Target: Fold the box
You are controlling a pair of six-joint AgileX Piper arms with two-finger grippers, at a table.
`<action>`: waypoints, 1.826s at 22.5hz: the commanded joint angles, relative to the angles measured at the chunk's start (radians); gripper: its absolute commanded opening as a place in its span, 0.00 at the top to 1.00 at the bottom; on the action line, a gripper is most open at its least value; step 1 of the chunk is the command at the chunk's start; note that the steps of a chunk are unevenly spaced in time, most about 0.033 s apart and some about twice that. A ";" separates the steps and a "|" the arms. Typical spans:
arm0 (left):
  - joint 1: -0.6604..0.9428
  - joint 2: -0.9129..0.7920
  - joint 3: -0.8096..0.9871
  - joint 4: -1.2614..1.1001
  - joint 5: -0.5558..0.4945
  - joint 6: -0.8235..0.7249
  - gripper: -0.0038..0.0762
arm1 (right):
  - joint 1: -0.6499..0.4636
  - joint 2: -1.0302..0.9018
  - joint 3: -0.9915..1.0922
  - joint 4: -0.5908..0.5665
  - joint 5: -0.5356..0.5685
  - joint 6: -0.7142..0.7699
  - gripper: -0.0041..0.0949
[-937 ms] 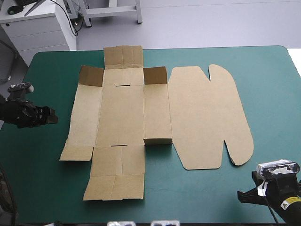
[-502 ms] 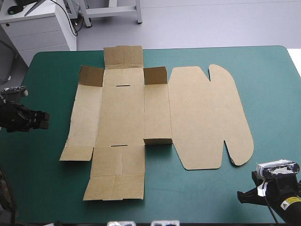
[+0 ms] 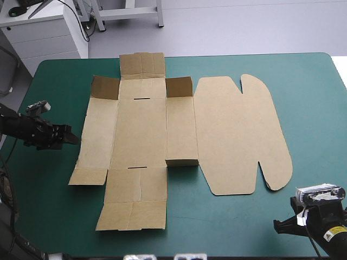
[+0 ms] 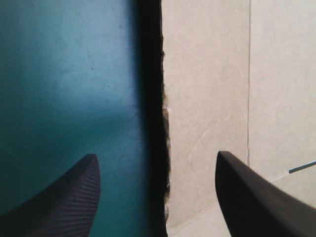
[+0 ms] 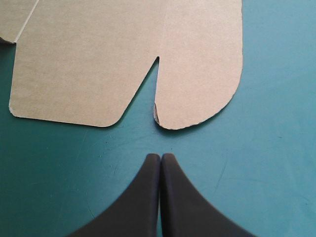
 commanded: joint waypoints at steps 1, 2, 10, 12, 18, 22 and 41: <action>-0.004 -0.026 0.006 -0.042 0.082 0.028 0.33 | 0.005 0.010 -0.028 0.010 -0.053 -0.003 0.98; -0.004 -0.024 0.019 -0.042 0.082 0.034 0.30 | 0.005 0.010 -0.028 0.010 -0.053 -0.003 0.98; -0.004 0.025 0.174 -0.181 0.080 0.159 0.26 | 0.005 0.010 -0.028 0.010 -0.053 -0.003 0.98; -0.004 0.044 0.179 -0.232 0.080 0.161 0.26 | 0.005 0.010 -0.028 0.010 -0.053 -0.003 0.98; -0.041 0.058 0.179 -0.274 0.080 0.168 0.26 | 0.005 0.010 -0.028 0.010 -0.053 -0.003 0.98; -0.083 0.058 0.179 -0.279 0.080 0.156 0.26 | 0.005 0.010 -0.028 0.010 -0.053 -0.003 0.98; -0.114 0.058 0.179 -0.358 0.076 0.114 0.96 | 0.005 0.010 -0.028 0.010 -0.053 -0.003 0.98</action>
